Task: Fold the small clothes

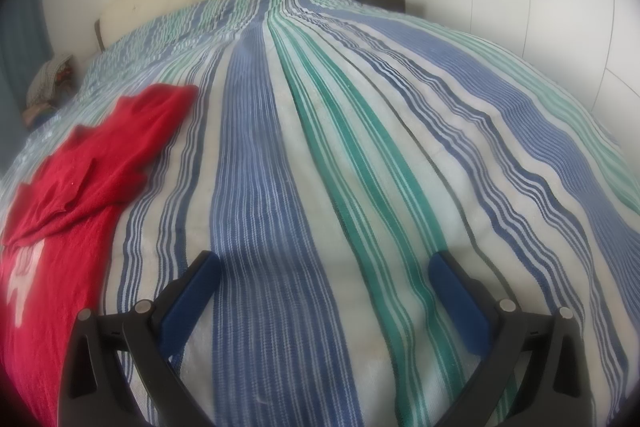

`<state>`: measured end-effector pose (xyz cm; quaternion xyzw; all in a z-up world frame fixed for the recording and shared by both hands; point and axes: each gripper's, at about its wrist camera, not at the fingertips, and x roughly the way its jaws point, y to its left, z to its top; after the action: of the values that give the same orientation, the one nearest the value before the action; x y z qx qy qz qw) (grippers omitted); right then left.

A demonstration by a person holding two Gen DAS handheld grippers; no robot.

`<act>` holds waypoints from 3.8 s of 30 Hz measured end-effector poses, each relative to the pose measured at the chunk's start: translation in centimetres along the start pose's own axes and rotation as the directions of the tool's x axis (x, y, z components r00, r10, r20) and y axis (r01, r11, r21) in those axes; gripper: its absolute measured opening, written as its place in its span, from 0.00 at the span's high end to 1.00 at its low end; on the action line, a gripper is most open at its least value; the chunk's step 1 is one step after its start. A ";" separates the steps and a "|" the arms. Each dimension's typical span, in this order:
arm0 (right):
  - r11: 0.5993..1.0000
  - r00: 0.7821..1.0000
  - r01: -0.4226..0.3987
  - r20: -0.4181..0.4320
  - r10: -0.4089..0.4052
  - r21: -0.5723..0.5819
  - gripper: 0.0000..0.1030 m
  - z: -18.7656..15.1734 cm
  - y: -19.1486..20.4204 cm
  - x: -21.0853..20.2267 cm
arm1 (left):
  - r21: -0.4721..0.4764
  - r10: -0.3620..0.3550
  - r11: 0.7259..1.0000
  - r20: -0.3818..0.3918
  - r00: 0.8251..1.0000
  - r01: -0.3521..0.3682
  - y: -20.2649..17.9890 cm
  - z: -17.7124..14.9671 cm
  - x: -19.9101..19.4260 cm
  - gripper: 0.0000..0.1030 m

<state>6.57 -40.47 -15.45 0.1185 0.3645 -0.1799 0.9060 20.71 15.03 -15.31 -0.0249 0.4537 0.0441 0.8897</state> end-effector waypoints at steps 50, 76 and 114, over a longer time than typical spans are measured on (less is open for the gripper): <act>1.000 1.000 -0.001 0.000 0.001 0.000 0.00 0.0 0.0 0.0 | 0.004 0.007 1.000 0.000 1.000 -0.007 -0.1 0.0 -0.1 0.00; 0.997 0.996 -0.071 -0.046 0.072 0.028 0.00 0.8 -0.9 0.1 | -0.007 -0.245 0.969 0.115 0.963 0.248 1.4 2.1 -11.3 0.01; 0.894 0.865 -0.430 -0.341 0.369 -0.123 0.00 -8.0 6.2 -15.8 | 0.156 -0.471 0.853 -0.180 0.863 0.498 -2.5 -12.2 -15.8 0.01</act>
<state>-6.38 -28.27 -9.51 0.1291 0.4848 0.0697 0.8622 1.87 10.65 -9.66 -0.0532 0.4939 -0.2288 0.8372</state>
